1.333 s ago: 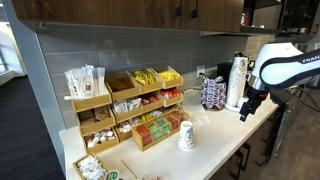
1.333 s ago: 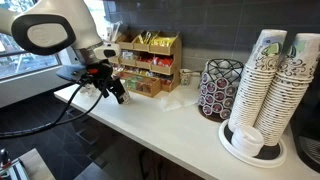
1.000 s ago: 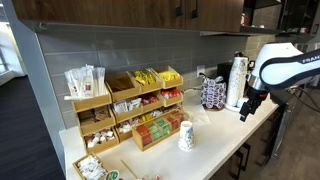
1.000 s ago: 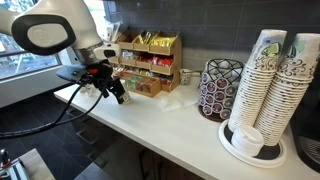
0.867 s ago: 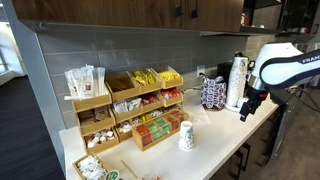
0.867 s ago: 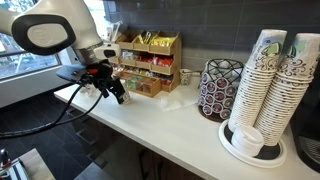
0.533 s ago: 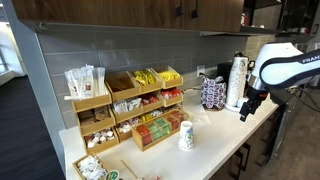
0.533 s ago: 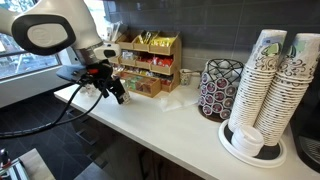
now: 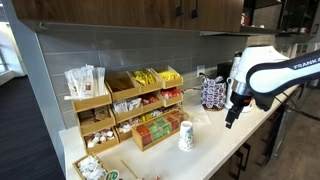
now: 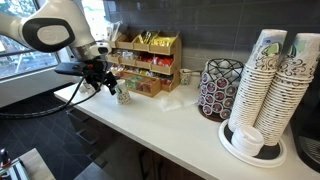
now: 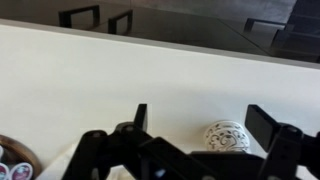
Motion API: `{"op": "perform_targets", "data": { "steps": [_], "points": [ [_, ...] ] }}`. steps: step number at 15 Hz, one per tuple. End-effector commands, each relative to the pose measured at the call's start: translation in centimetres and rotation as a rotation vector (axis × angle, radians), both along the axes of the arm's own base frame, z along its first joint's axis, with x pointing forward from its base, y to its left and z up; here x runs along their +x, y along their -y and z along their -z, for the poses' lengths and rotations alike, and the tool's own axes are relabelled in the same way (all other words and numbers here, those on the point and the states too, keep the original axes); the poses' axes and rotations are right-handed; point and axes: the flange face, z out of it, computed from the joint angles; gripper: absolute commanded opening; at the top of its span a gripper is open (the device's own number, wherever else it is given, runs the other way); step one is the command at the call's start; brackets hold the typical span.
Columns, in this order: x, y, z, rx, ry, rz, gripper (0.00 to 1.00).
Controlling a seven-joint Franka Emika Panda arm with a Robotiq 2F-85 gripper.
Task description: Pick up one paper cup from the stack and place it right side up on the kitchen counter, pick up the upside down cup and place it in the paper cup to the right
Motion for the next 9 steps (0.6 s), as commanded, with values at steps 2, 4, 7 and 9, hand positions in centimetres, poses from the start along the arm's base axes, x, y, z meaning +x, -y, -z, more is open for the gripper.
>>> {"op": "perform_targets", "data": {
  "steps": [2, 4, 7, 9],
  "points": [
    [3.0, -8.9, 1.7, 0.014, 0.02, -0.105, 1.0],
    [3.8, -11.0, 2.2, 0.025, 0.035, -0.159, 1.0],
    [3.3, -11.5, 2.0, 0.019, 0.039, -0.178, 1.0],
    [3.7, -11.9, 2.4, 0.022, 0.034, -0.189, 1.0]
  ]
}}
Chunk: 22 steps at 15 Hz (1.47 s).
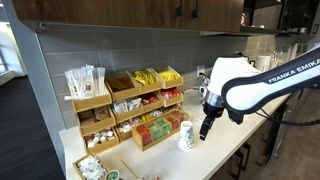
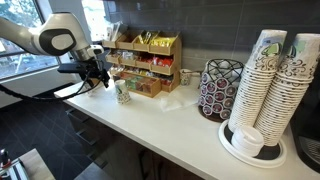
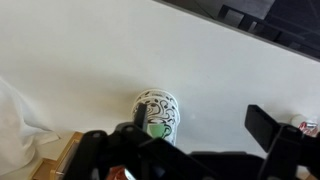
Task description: Pick up one paper cup from the stack and place it right side up on the kitchen counter, pick up the upside down cup and place it in the paper cup to the right
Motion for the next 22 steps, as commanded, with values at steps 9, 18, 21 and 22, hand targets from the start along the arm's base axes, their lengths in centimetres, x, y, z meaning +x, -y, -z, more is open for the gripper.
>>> {"op": "perform_targets", "data": {
  "steps": [9, 18, 21, 22],
  "points": [
    [2.9, -0.4, 0.7, 0.093, 0.077, 0.198, 1.0],
    [7.3, 0.2, 2.4, 0.173, 0.312, 0.321, 1.0],
    [7.8, 1.5, 2.9, 0.175, 0.33, 0.351, 1.0],
    [7.9, 1.8, 3.1, 0.171, 0.331, 0.357, 1.0]
  ]
}}
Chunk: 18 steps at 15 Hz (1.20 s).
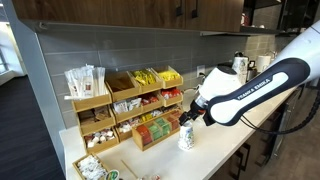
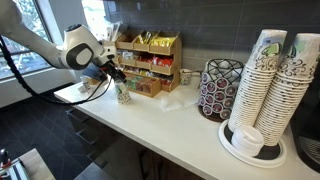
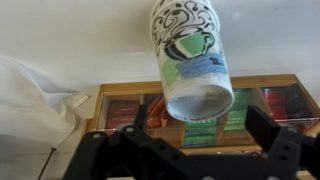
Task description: Pick up one paper cup from the stack and place it right side up on the kitchen counter, pick up the upside down cup and place it in the paper cup to the right
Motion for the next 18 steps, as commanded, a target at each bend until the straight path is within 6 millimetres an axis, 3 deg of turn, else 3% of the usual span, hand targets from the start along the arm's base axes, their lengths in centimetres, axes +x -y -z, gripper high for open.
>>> {"op": "perform_targets", "data": {
  "steps": [1, 13, 18],
  "points": [
    [0.6, 0.9, 0.8, 0.0, 0.006, 0.032, 1.0],
    [0.7, 0.5, 1.1, 0.069, -0.012, 0.084, 1.0],
    [0.9, -0.9, 0.9, 0.098, -0.015, 0.072, 1.0]
  ]
}}
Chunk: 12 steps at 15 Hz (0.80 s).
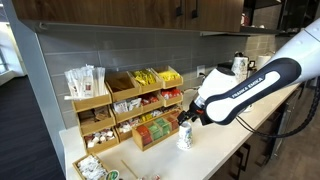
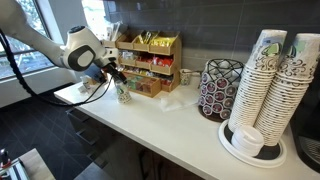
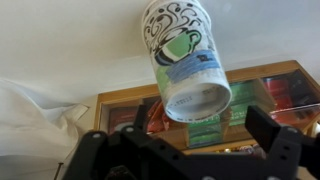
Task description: Pick up one paper cup from the stack and place it right side up on the kitchen counter, pick up the upside down cup and place it in the paper cup to the right
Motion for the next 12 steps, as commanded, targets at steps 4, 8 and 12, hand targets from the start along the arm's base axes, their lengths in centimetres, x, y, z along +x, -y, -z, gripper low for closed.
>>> {"op": "perform_targets", "data": {
  "steps": [4, 8, 12],
  "points": [
    [0.1, -1.4, 1.5, -0.011, -0.023, -0.053, 1.0],
    [0.2, -0.9, 1.6, -0.027, -0.021, -0.046, 0.72],
    [0.4, -0.4, -0.8, -0.087, 0.026, -0.073, 0.42]
  ]
}}
